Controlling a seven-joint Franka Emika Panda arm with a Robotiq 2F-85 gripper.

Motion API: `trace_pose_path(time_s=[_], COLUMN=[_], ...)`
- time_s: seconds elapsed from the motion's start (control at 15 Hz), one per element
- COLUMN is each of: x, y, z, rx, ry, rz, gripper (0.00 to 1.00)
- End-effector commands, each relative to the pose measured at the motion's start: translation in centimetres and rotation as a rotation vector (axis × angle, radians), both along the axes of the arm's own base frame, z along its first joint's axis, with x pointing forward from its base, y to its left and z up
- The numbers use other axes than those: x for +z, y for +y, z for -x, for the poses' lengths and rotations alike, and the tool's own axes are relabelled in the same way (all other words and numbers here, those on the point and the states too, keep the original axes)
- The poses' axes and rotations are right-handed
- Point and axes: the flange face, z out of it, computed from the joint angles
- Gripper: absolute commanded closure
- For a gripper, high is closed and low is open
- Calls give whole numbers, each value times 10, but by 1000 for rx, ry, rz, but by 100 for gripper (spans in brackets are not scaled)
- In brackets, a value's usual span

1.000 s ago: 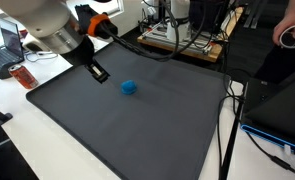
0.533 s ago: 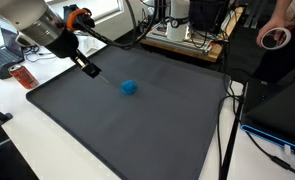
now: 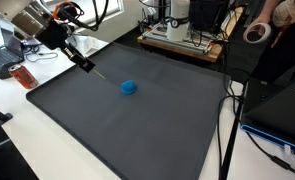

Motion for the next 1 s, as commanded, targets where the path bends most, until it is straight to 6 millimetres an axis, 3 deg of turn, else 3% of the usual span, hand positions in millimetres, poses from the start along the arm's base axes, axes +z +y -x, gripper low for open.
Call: trace_pose_path(time_s=[0.0,0.33,0.93], x=[5,1,-17], y=[-19,-45,-76], z=[14,31,84], rx=[-11,-10,-26], ry=[-40,-120,-214], rz=[-109,-212,-387], gripper=[97,97,97])
